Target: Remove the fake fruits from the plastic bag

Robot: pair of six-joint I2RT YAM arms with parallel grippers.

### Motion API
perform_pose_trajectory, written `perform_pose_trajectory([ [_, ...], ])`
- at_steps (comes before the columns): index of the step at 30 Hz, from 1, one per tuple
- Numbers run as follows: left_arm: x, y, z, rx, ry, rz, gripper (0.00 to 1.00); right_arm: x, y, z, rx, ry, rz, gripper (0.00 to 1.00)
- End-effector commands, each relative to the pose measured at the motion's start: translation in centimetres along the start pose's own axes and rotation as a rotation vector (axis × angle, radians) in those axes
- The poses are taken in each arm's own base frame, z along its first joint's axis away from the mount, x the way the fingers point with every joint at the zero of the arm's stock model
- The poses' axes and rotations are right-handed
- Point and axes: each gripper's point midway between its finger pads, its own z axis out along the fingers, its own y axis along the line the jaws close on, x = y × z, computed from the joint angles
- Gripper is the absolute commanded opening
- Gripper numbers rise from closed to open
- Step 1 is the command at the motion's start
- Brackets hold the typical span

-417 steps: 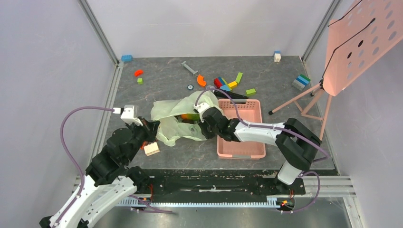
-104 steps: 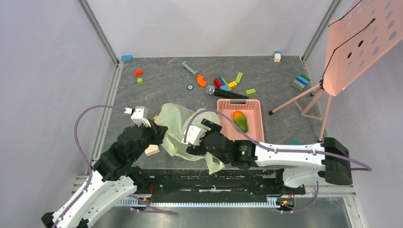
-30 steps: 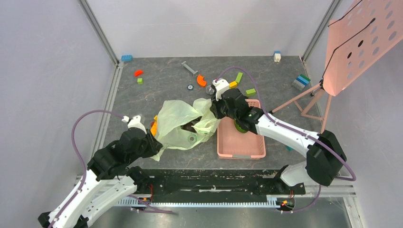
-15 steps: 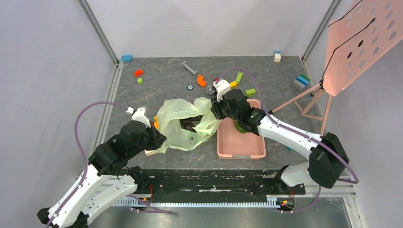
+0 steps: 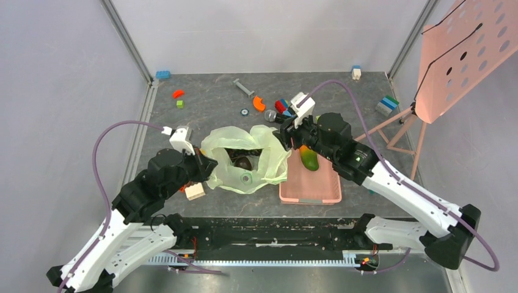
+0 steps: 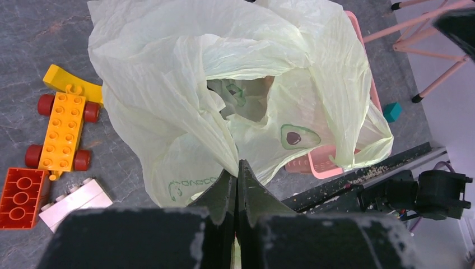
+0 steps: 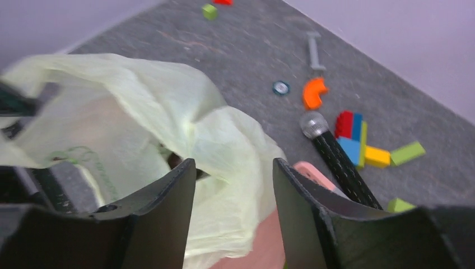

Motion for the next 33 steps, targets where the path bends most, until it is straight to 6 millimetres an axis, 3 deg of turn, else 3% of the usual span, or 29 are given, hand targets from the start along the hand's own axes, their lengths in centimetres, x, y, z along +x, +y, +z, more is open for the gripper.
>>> perform_pose_trajectory([
  [1, -2.7, -1.4, -0.4, 0.052, -0.083, 0.038, 0.02, -3.1, 5.8, -1.3, -0.134, -0.051, -0.036, 0.49],
  [5, -2.9, -1.5, -0.4, 0.056, -0.099, 0.031, 0.02, -0.7, 12.0, -0.8, -0.264, -0.01, -0.039, 0.27],
  [8, -2.7, -1.4, -0.2, 0.054, -0.096, 0.03, 0.02, 2.5, 12.9, 0.2, -0.264, 0.031, -0.05, 0.19],
  [11, -2.1, -1.3, 0.2, 0.058, -0.081, 0.028, 0.02, 4.2, 12.0, 1.2, -0.202, 0.043, -0.07, 0.18],
  [14, -1.3, -1.4, 0.9, 0.065, -0.058, 0.025, 0.02, 2.8, 11.3, 2.7, -0.223, 0.028, -0.058, 0.16],
  [17, -0.8, -1.3, 1.5, 0.062, -0.047, 0.017, 0.02, 1.5, 10.0, 5.3, -0.308, 0.034, 0.02, 0.15],
  [19, -0.8, -1.2, 1.6, 0.061, -0.05, 0.014, 0.02, 1.8, 9.3, 7.2, -0.381, 0.072, 0.092, 0.14],
  [24, -1.1, -0.7, 2.0, 0.033, -0.079, 0.006, 0.02, 4.8, 8.4, 11.6, -0.508, 0.15, 0.232, 0.14],
  [28, -1.2, -0.8, 2.6, 0.027, -0.077, 0.016, 0.02, 9.4, 6.3, 14.7, -0.45, 0.227, 0.288, 0.12],
  [30, -1.1, -0.7, 2.8, 0.021, -0.075, 0.022, 0.02, 11.3, 5.2, 15.5, -0.388, 0.265, 0.268, 0.11],
  [33, -0.7, -0.4, 2.9, 0.013, -0.068, 0.028, 0.02, 11.8, 4.5, 15.0, -0.35, 0.271, 0.239, 0.12],
])
